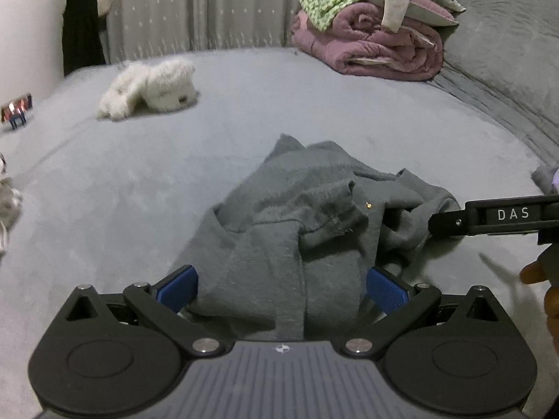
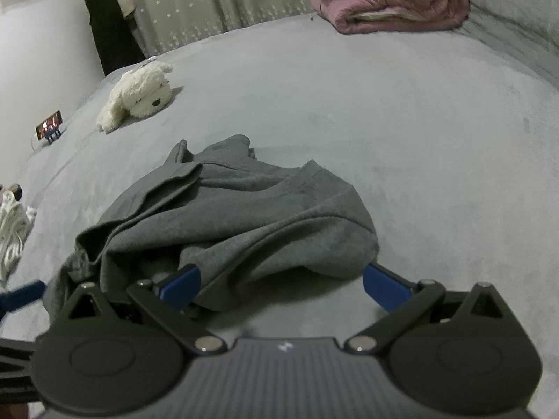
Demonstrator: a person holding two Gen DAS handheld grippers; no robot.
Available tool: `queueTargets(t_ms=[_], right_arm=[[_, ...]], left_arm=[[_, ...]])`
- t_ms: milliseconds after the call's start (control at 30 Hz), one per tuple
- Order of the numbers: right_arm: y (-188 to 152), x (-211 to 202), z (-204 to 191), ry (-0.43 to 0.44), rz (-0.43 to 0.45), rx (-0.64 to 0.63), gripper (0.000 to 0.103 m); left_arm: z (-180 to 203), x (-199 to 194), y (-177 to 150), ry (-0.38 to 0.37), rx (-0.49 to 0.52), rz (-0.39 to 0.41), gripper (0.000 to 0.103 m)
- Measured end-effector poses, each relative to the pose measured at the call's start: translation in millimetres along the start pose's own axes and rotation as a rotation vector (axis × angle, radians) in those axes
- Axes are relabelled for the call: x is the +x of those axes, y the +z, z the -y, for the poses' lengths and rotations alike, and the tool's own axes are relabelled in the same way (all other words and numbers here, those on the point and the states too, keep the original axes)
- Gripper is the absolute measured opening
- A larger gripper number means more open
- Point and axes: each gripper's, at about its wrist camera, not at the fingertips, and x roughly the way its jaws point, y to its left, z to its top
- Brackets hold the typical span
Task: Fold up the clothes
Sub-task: 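Lower both grippers toward the crumpled grey shirt on the bed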
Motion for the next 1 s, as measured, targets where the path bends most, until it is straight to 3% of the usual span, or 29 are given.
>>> queueTargets(t_ms=[233, 433, 500, 633, 833, 1000], right_arm=[[-1.7, -2.9, -3.3, -0.025, 0.035, -0.038, 0.103], [-1.7, -20.2, -6.3, -0.010, 0.172, -0.065, 0.103], [-1.5, -17.5, -7.7, -0.033, 0.159, -0.076, 0.103], [-0.7, -8.7, -9.1, -0.051, 0.113, -0.078, 0.103], [1.5, -23.1, -18.0, -0.044, 0.190, -0.130, 0.103], [5.2, -27.8, -12.8, -0.023, 0.213, -0.102, 0.103]], left_arm=[[1.2, 7.0, 1.9, 0.034, 0.021, 0.004, 0.103], [-18.8, 10.9, 8.1, -0.038, -0.123, -0.001, 0.103], [-20.8, 14.7, 6.2, -0.051, -0.128, -0.018, 0.103], [-9.6, 17.4, 5.4, 0.023, -0.067, -0.029, 0.103], [-11.1, 18.1, 7.7, 0.003, -0.086, -0.039, 0.103], [-15.6, 17.8, 10.0, -0.013, -0.128, -0.010, 0.103]])
